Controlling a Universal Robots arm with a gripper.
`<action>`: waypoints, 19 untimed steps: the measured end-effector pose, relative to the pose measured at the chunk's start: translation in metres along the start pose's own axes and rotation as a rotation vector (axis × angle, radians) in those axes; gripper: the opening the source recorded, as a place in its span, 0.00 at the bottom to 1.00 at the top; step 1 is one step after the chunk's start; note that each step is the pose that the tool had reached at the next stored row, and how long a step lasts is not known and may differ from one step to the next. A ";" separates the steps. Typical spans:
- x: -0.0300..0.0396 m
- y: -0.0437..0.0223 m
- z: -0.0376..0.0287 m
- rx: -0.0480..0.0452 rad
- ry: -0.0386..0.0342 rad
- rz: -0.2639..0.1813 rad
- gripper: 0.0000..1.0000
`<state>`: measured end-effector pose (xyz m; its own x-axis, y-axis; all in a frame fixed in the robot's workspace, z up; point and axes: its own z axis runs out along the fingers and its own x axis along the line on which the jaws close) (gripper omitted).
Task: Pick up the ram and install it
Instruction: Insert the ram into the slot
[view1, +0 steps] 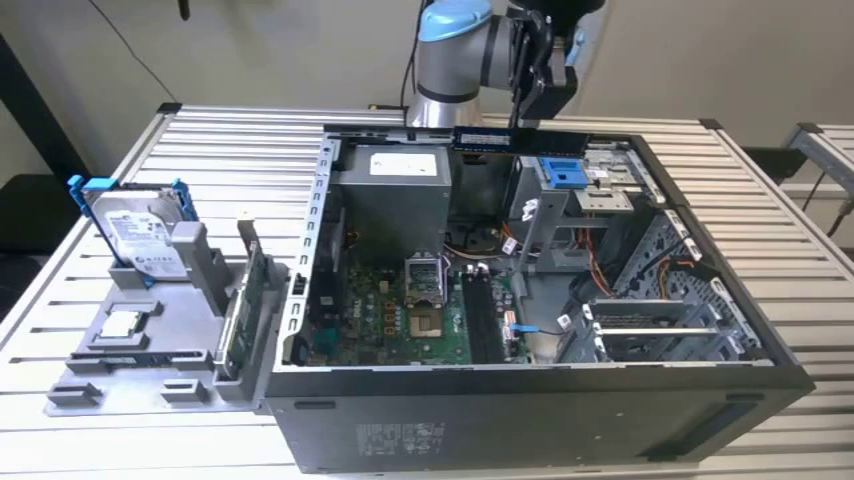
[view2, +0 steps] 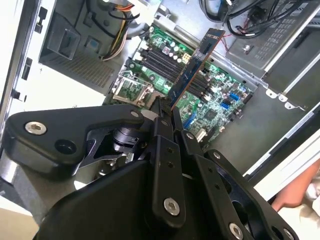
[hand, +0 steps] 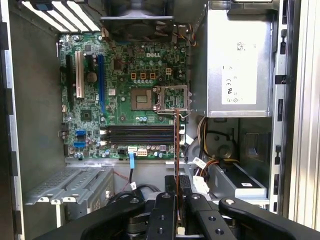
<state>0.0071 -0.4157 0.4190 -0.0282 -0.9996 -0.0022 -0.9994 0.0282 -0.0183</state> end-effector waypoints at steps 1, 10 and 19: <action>0.0000 0.0000 0.0000 0.0000 0.0000 0.000 0.14; 0.0000 0.0000 0.0005 0.0001 0.0011 0.013 0.14; 0.0000 0.0000 0.0010 0.0001 0.0034 0.079 0.14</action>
<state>0.0071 -0.4157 0.4180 -0.1072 -0.9942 -0.0002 -0.9941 0.1071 -0.0183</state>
